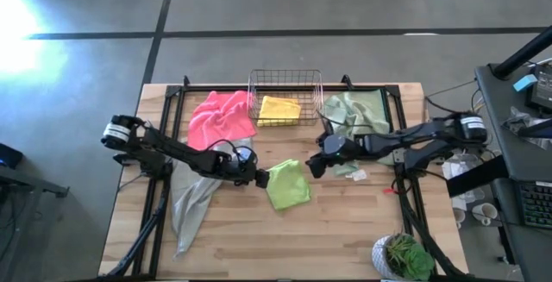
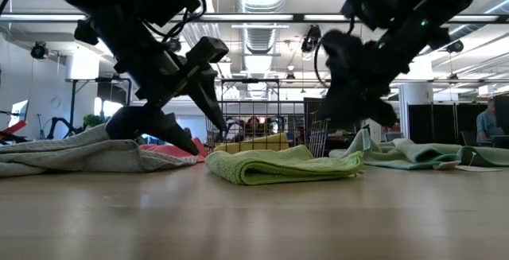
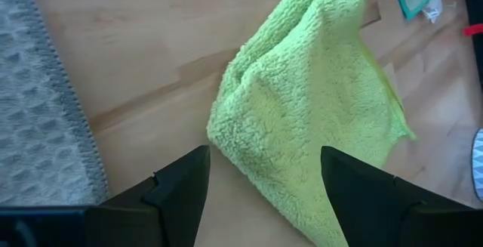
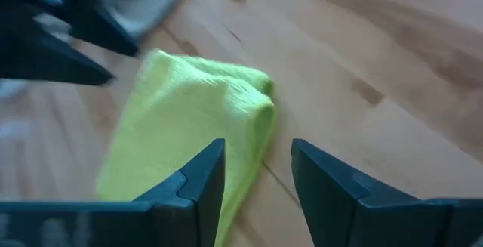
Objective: Fold microfiber towels
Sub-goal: Put the green towel into the wire basket
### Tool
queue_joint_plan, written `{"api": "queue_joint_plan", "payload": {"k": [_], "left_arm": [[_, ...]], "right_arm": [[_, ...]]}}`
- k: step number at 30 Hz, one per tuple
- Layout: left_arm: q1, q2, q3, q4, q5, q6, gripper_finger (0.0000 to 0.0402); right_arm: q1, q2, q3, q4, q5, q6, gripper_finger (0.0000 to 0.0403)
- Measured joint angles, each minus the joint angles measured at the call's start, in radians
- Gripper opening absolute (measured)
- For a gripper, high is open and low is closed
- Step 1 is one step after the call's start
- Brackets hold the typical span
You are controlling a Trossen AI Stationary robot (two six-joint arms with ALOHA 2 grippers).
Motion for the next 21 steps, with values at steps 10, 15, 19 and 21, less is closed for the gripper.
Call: {"api": "queue_joint_plan", "payload": {"k": [10,15,19,21], "left_arm": [[0.012,0.08,-0.011,0.083,0.02,0.001,0.0237],[0.018,0.124,-0.012,0.141,0.025,0.002,0.0237],[0.024,0.152,-0.013,0.149,0.035,0.013,0.0237],[0.028,0.162,-0.015,0.174,0.041,0.045,0.0237]], "right_arm": [[-0.009,0.2,0.121,0.017,-0.002,0.022,0.0144],[-0.02,0.268,0.148,0.011,-0.015,0.03,0.0144],[-0.025,0.306,0.162,0.019,-0.061,0.03,0.0144],[-0.025,0.326,0.172,0.025,-0.074,0.03,0.0144]]}}
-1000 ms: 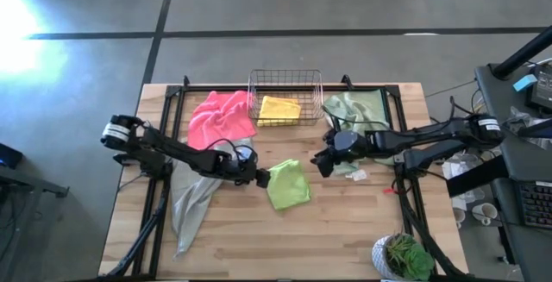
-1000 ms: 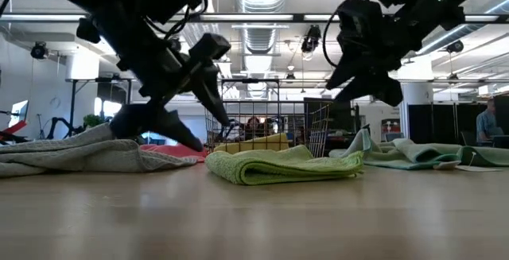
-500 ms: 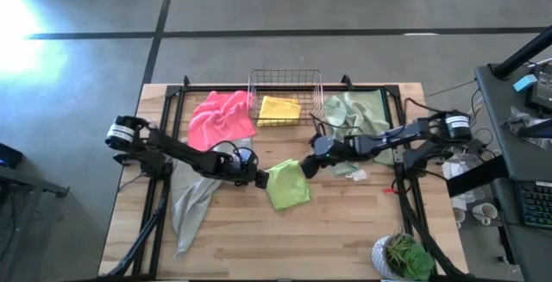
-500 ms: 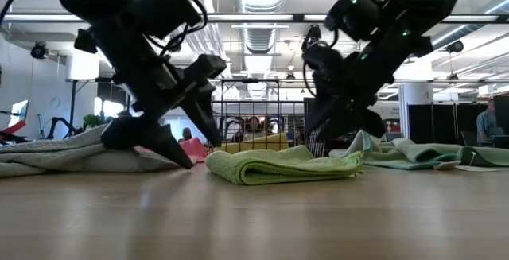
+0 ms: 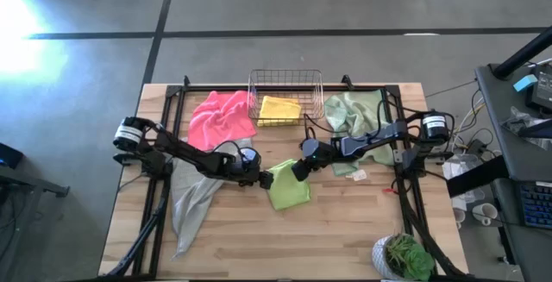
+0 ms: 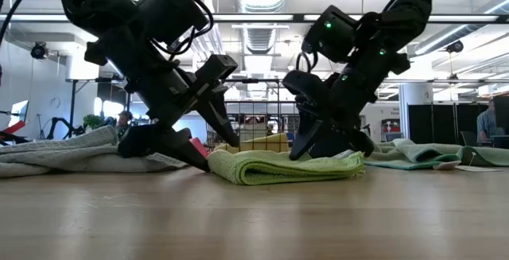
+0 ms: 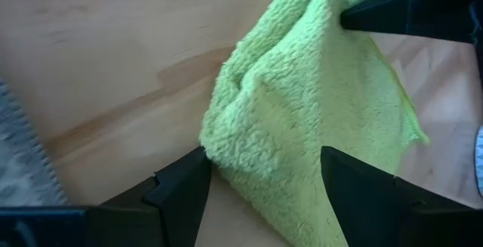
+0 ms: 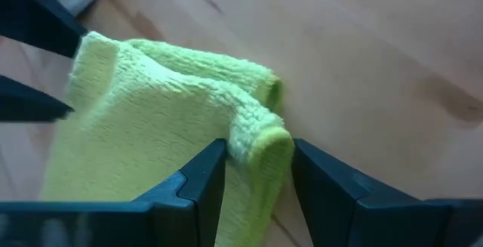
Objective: Fold microfiber towels
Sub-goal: Put the green towel into the wire basket
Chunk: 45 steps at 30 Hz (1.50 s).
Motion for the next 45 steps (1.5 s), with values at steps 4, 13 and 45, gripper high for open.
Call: {"api": "queue_joint_plan", "payload": {"k": [4,13,45], "left_arm": [[0.009,0.009,0.0,0.065,0.024,0.059,0.0237],[0.013,0.012,0.0,0.082,0.017,0.123,0.0173],[0.1,-0.23,0.024,0.068,-0.013,0.523,0.0002]], "right_arm": [[0.0,0.034,0.016,0.054,-0.065,-0.02,0.0144],[-0.002,0.043,0.056,0.041,-0.091,-0.035,0.0114],[0.015,-0.03,0.403,-0.414,-0.023,-0.215,0.0009]]}}
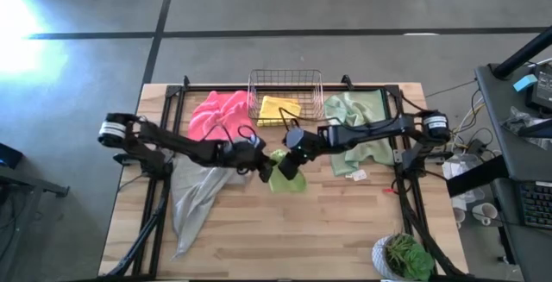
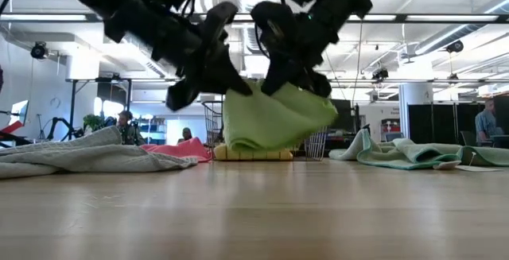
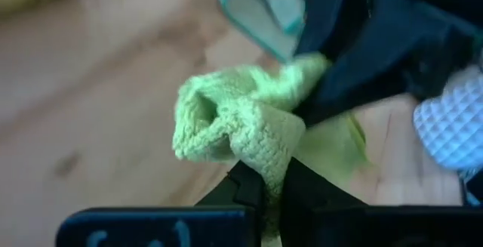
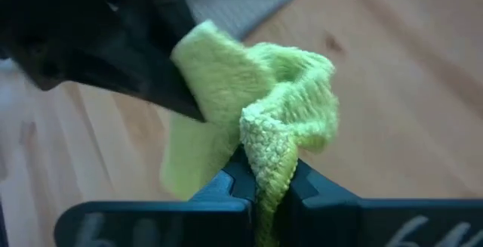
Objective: Fold microfiber towels
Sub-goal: Put the green towel into the wire basket
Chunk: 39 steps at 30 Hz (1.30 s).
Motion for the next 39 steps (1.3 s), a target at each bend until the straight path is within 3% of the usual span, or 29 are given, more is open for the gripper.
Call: {"api": "queue_joint_plan", "payload": {"k": [8,14,28,39], "left_arm": [[0.131,-0.184,0.0,-0.028,0.009,0.136,0.0001],[0.229,-0.251,0.023,-0.035,0.019,0.238,0.0001],[0.344,-0.198,0.168,-0.181,0.029,0.484,0.0],[0.447,-0.058,0.272,-0.23,0.033,0.552,0.0]], "right_arm": [[-0.029,-0.017,0.146,-0.138,0.103,-0.029,0.0009],[-0.091,-0.018,0.244,-0.143,0.17,-0.071,0.0009],[-0.269,-0.018,0.309,-0.142,0.255,-0.115,0.0009],[-0.374,0.049,0.308,-0.118,0.252,-0.133,0.0009]]}}
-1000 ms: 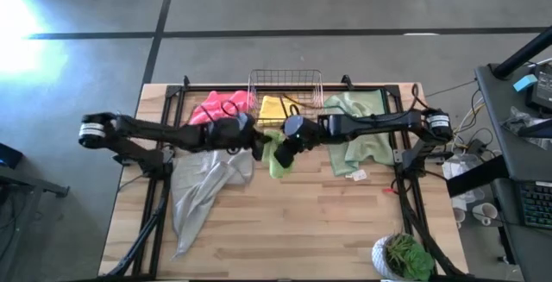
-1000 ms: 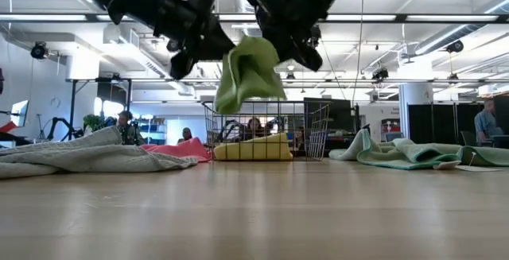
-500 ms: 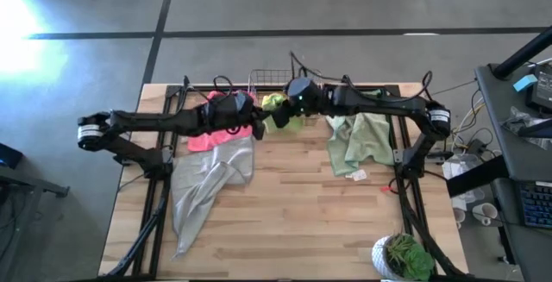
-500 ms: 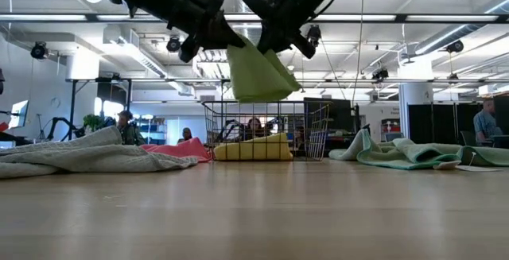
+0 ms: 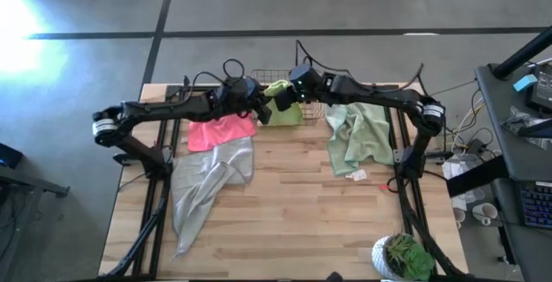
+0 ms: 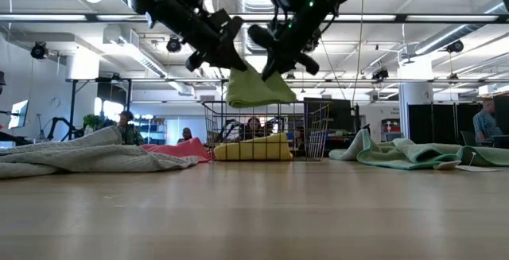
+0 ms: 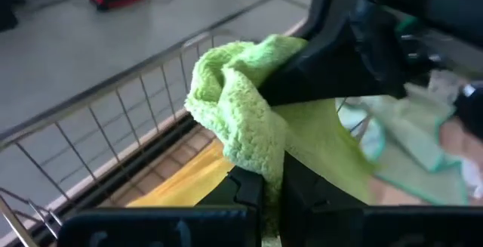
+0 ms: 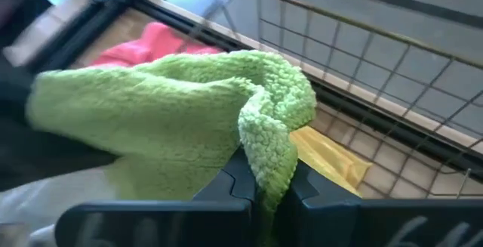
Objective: Fold microfiber towels
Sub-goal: Put the green towel into the wire basket
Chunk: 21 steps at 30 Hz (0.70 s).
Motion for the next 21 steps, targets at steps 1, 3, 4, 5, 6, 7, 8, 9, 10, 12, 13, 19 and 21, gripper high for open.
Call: {"api": "queue_joint_plan", "payload": {"k": [1,3,4,5,6,7,8,9,10,12,13,19,21], "left_arm": [[0.007,0.018,0.02,-0.017,0.0,0.004,0.0],[0.023,0.054,0.059,-0.051,0.001,0.018,0.0],[0.032,0.075,0.076,-0.065,0.001,0.029,0.0],[0.041,0.095,0.094,-0.078,0.001,0.04,0.0],[0.051,0.114,0.108,-0.086,0.001,0.05,0.0],[0.059,0.134,0.122,-0.096,0.0,0.058,0.0],[0.067,0.151,0.136,-0.107,0.0,0.061,0.0],[0.076,0.164,0.149,-0.118,0.002,0.061,0.0],[0.084,0.178,0.161,-0.134,0.002,0.063,0.0],[0.098,0.203,0.176,-0.15,0.003,0.071,0.0],[0.107,0.213,0.176,-0.157,0.003,0.076,0.0],[0.145,0.269,0.174,-0.159,0.012,0.088,0.0],[0.15,0.288,0.173,-0.164,0.022,0.086,0.0]], "right_arm": [[-0.009,0.013,0.001,0.006,-0.002,0.0,0.0009],[-0.03,0.034,0.002,0.011,-0.004,-0.005,0.0008],[-0.041,0.047,0.002,0.019,-0.005,-0.008,0.0008],[-0.052,0.06,0.003,0.029,-0.005,-0.011,0.0008],[-0.063,0.071,0.003,0.037,-0.013,-0.015,0.0008],[-0.073,0.084,0.003,0.046,-0.026,-0.019,0.0008],[-0.081,0.096,0.003,0.057,-0.037,-0.021,0.0008],[-0.09,0.105,0.003,0.065,-0.05,-0.022,0.0008],[-0.096,0.116,0.003,0.073,-0.056,-0.022,0.0008],[-0.11,0.133,0.003,0.078,-0.061,-0.026,0.0008],[-0.117,0.144,0.003,0.079,-0.073,-0.026,0.0008],[-0.144,0.211,0.004,0.087,-0.133,-0.026,0.0008],[-0.147,0.233,0.004,0.086,-0.145,-0.026,0.0008]]}}
